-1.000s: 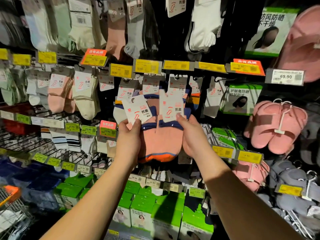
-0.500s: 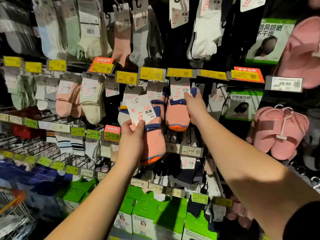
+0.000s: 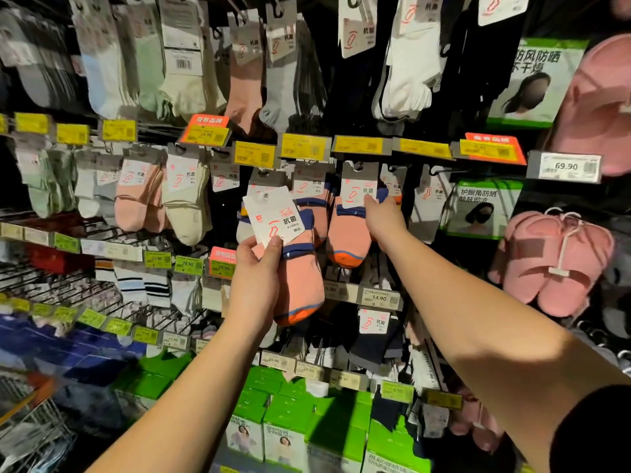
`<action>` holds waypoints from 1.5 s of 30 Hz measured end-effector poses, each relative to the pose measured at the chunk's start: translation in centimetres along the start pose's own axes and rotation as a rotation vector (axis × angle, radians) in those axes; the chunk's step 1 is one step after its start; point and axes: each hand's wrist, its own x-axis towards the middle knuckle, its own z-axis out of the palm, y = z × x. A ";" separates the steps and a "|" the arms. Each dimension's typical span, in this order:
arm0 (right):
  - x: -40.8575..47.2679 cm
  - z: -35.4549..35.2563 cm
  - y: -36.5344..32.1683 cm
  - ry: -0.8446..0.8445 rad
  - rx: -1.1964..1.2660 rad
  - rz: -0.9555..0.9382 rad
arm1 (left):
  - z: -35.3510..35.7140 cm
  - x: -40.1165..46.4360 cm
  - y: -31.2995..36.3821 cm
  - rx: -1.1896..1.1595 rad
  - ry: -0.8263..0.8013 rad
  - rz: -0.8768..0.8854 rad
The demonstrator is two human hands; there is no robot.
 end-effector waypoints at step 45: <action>-13.7 0.1 5.9 -0.270 0.748 0.011 | 1.0 -1.1 -3.0 0.095 -0.060 0.025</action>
